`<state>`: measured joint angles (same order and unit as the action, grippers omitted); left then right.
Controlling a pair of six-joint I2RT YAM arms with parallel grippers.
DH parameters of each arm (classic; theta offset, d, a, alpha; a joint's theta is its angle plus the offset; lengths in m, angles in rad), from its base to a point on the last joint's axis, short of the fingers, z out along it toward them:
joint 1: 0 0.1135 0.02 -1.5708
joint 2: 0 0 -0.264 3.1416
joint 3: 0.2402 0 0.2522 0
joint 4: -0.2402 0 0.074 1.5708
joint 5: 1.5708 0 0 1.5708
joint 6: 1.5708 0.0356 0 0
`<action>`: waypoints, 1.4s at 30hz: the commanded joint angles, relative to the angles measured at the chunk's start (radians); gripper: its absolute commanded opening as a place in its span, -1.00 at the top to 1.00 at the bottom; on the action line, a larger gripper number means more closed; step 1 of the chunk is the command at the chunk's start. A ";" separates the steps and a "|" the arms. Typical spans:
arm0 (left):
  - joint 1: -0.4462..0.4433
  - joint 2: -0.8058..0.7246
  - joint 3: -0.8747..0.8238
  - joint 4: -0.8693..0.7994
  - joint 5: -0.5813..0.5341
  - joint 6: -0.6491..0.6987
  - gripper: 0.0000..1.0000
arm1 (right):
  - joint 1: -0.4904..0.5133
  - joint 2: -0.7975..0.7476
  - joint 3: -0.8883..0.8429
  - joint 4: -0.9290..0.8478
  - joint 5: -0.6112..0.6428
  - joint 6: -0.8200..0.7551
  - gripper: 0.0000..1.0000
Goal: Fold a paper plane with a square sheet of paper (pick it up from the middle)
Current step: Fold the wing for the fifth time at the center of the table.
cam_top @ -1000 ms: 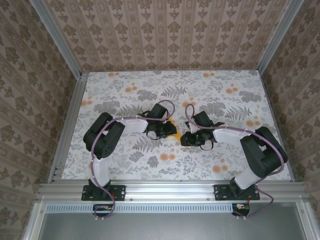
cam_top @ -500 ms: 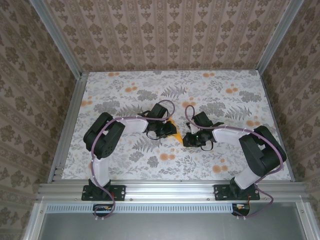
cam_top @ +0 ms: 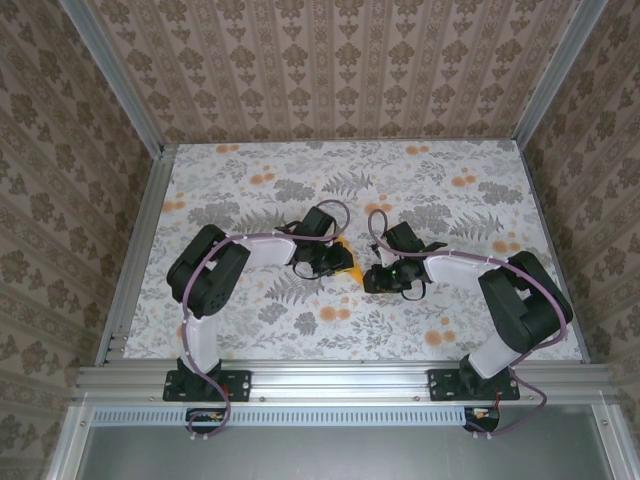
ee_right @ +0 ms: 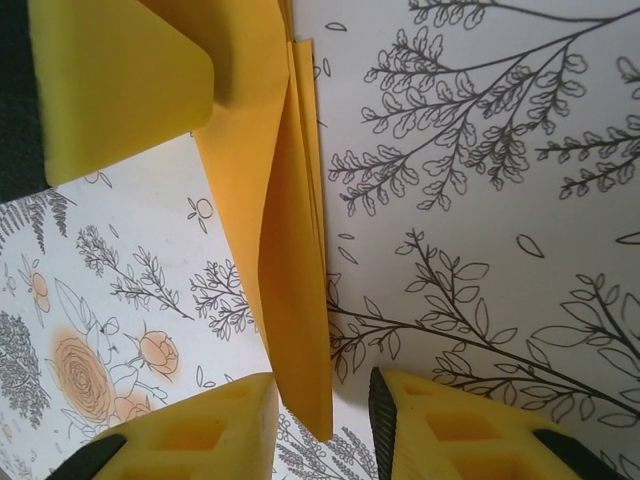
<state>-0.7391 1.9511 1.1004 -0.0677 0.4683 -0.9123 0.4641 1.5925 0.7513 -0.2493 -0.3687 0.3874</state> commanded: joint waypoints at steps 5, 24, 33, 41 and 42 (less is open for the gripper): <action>0.014 0.060 -0.012 -0.093 -0.071 0.003 0.56 | 0.004 0.029 0.020 -0.058 0.054 -0.012 0.50; 0.014 0.060 -0.012 -0.099 -0.072 0.005 0.56 | 0.026 0.002 0.049 -0.072 0.048 -0.008 0.59; 0.014 0.064 -0.008 -0.101 -0.072 0.005 0.57 | 0.038 -0.004 0.133 -0.016 -0.122 0.022 0.63; 0.014 0.061 -0.006 -0.109 -0.076 0.006 0.57 | 0.059 0.111 0.193 -0.035 -0.082 0.037 0.75; 0.014 0.061 -0.006 -0.110 -0.076 0.007 0.57 | 0.059 0.114 0.191 -0.040 -0.067 0.036 0.76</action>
<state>-0.7387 1.9514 1.1023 -0.0723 0.4679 -0.9123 0.5224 1.6909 0.9234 -0.2634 -0.4572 0.4038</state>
